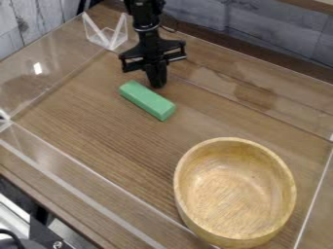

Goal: Move green object from inside the wooden bowl to the table next to it

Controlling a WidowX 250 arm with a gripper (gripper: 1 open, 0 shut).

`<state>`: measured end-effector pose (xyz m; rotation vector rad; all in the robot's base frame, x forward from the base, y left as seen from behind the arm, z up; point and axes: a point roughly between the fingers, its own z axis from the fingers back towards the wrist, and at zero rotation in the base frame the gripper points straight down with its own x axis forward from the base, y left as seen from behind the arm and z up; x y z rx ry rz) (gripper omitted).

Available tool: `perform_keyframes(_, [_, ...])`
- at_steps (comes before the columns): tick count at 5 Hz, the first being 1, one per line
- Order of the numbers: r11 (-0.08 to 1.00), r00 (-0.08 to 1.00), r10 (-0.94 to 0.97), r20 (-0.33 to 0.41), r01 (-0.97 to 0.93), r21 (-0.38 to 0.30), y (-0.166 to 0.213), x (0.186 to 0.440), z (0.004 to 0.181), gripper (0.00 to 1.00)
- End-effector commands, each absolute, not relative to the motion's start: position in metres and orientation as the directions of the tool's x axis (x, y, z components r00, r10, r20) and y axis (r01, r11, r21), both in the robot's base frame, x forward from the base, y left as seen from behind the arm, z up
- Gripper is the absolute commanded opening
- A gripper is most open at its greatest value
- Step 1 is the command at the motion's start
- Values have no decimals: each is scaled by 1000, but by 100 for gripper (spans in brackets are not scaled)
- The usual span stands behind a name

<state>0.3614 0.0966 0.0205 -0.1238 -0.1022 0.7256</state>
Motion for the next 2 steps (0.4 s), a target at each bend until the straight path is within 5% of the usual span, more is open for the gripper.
perform_keyframes(1, [725, 723, 684, 92, -661, -193, 102, 370, 53, 0])
perform_keyframes(2, [701, 702, 707, 86, -680, -216, 108, 374, 65, 0])
